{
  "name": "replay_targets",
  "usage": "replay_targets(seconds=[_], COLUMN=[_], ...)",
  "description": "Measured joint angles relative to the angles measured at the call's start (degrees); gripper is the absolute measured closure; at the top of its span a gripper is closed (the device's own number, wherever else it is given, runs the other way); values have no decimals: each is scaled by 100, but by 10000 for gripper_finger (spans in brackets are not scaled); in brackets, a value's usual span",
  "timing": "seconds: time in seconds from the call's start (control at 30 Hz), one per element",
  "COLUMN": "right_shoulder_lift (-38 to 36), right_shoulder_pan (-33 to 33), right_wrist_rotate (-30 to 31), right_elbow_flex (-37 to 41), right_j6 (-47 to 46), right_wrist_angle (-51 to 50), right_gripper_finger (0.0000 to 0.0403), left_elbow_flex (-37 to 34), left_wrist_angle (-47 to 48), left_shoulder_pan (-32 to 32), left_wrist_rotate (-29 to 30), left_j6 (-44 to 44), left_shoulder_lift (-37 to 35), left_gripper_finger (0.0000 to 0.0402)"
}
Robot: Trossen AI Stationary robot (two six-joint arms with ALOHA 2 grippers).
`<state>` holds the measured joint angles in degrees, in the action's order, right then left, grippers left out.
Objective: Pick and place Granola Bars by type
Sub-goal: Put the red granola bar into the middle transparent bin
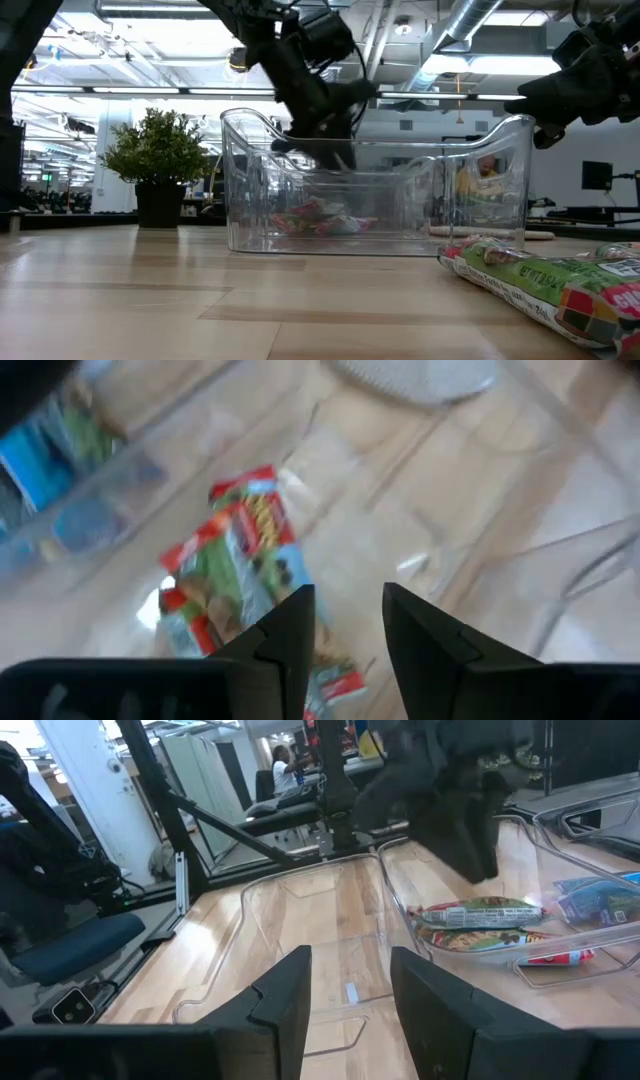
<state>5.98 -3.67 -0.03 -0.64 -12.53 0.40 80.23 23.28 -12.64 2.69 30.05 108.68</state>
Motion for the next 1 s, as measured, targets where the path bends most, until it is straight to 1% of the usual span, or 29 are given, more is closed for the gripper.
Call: replay_targets(seconds=[0.23,0.4,0.57,0.67,0.73,0.9,0.93,1.0], right_shoulder_lift=[0,0,0,0,-2,0,0,0], right_shoulder_pan=[0,-1,-1,-2,-2,-2,0,0], right_wrist_rotate=[1,1,0,0,1,2,0,2], right_elbow_flex=[0,0,0,0,0,0,0,0], right_j6=[2,2,2,0,2,1,0,2], right_wrist_angle=[0,-1,2,-7,0,0,0,0], right_gripper_finger=[268,270,269,269,270,269,268,268], left_elbow_flex=[673,1100,1356,1471,1503,1501,1501,1501], left_wrist_angle=[117,62,-121,-86,-103,-35,-38,-26], left_shoulder_pan=[129,430,854,1159,1372,1922,2036,2297], left_wrist_rotate=[-224,-437,-922,-1295,-1437,-1393,-1321,-990], left_j6=[-614,-1280,-1769,-1846,-1817,-1646,-1579,-1365], left_shoulder_lift=[-89,-219,-291,-291,-291,-291,-291,-291], left_gripper_finger=[290,290,290,290,290,290,290,290])
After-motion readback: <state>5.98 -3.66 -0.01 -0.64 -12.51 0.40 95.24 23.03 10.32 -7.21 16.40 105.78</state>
